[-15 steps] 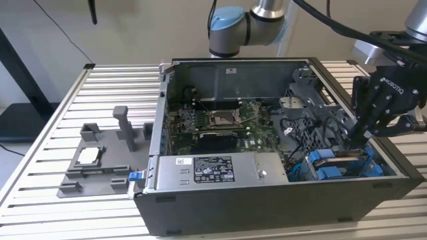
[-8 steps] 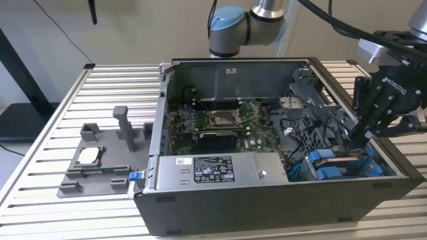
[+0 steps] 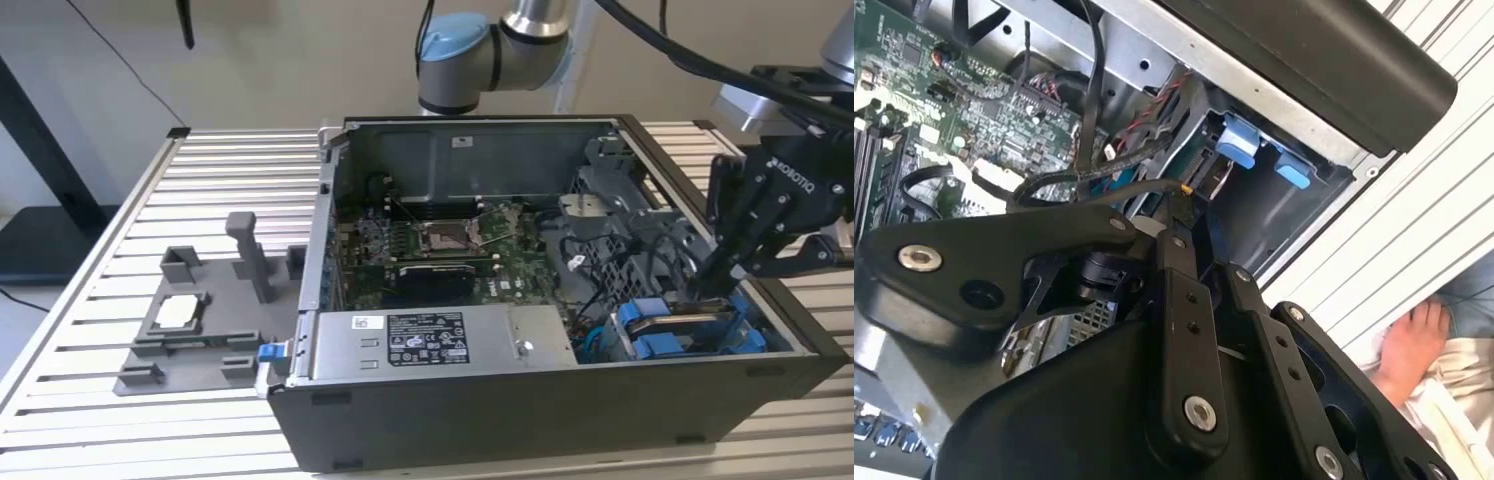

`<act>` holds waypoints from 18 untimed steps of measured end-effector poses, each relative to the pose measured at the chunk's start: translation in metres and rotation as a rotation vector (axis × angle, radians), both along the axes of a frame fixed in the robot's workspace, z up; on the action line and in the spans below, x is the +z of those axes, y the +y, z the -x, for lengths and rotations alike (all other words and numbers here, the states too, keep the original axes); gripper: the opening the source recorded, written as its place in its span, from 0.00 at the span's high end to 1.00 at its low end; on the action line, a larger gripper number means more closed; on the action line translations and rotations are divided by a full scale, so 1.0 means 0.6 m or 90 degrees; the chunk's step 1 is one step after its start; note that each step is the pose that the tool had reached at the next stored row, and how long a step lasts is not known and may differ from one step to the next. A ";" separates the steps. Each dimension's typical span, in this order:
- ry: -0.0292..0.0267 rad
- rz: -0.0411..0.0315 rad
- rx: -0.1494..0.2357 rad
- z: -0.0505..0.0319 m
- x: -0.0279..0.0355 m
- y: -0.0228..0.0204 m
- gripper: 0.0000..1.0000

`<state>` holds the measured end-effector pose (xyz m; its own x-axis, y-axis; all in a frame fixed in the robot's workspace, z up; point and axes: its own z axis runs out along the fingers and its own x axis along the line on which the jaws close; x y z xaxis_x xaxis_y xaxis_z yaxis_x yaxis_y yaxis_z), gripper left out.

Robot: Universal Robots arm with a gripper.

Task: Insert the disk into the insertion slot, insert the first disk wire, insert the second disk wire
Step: 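Insert the first disk wire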

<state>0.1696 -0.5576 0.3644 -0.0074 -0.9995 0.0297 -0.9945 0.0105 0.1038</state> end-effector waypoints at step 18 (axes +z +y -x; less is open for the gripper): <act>0.0117 -0.0071 -0.004 -0.007 -0.018 -0.0020 0.81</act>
<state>0.1737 -0.5588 0.3535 -0.0140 -0.9997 0.0188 -0.9924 0.0162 0.1222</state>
